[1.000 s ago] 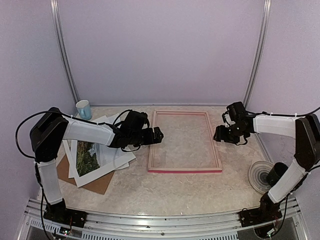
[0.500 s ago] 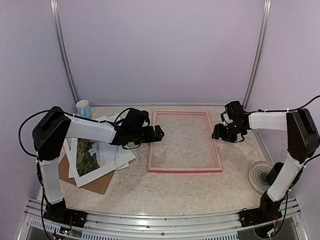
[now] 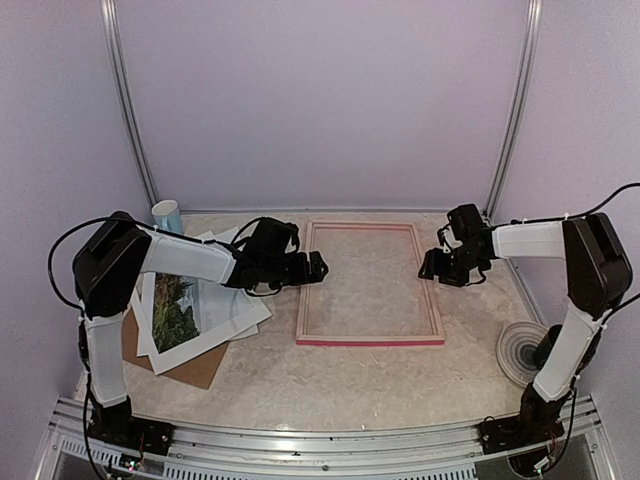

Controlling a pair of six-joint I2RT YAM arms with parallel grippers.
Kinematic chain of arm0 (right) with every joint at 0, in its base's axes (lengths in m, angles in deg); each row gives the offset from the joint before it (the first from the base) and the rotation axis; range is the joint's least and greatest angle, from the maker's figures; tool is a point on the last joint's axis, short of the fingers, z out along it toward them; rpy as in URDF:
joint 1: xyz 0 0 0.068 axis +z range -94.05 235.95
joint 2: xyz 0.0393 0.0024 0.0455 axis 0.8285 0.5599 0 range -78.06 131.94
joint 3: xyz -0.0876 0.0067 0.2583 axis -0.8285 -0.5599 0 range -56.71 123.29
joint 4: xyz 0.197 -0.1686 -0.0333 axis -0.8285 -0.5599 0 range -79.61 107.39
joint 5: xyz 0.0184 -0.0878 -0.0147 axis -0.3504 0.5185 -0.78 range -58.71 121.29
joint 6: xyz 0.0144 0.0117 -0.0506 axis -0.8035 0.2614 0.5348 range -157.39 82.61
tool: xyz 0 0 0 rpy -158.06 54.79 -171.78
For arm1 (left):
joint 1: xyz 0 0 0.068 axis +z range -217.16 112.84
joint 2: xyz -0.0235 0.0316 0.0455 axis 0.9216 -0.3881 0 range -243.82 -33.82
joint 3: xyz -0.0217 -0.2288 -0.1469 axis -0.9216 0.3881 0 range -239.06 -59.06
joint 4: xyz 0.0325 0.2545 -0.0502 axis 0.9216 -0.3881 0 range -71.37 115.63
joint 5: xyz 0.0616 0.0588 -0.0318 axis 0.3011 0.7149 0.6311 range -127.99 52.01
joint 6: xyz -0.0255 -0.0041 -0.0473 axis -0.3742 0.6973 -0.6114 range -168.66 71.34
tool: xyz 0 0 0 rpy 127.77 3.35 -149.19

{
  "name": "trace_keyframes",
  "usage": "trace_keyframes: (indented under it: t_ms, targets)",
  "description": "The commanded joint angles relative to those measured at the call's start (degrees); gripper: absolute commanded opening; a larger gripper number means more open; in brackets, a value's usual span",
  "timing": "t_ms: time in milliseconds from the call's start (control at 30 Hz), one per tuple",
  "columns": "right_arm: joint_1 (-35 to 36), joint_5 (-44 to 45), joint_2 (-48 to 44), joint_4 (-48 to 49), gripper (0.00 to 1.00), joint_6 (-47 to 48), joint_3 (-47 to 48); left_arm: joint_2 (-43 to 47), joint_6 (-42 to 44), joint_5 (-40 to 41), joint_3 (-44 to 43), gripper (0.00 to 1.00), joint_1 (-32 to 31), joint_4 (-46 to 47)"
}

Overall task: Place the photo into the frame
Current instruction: Frame the body at the center of the board.

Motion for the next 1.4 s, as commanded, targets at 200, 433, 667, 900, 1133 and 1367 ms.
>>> trace_keyframes:
  t_ms: [200, 433, 667, 900, 1133, 1367]
  targets:
    - [-0.77, -0.88, 4.15, 1.07, 0.63, -0.03, 3.58, -4.51, 0.32, -0.22, -3.83, 0.99, 1.70, 0.99]
    - [-0.87, -1.90, 7.23, 1.46, 0.62, 0.20, 4.92, -6.74, 0.76, -0.71, -5.07, 0.99, 2.33, 1.59]
    - [-0.87, -3.94, 7.47, 2.63, 0.61, 0.52, 4.17, -7.76, 0.77, -3.25, -5.41, 0.99, 1.89, 2.70]
    - [-0.66, -7.40, 6.98, 4.72, 0.60, -0.10, 0.70, -7.13, 0.06, -3.61, -3.76, 0.99, 0.32, 3.74]
    - [0.23, -9.71, 3.55, 7.34, 0.60, -0.71, -4.00, -5.45, -1.08, -4.13, -2.08, 0.99, -2.00, 4.86]
    - [2.38, -11.06, 0.31, 8.58, 0.60, -1.57, -7.88, -3.29, -2.65, -3.73, 2.05, 0.99, -3.99, 6.94]
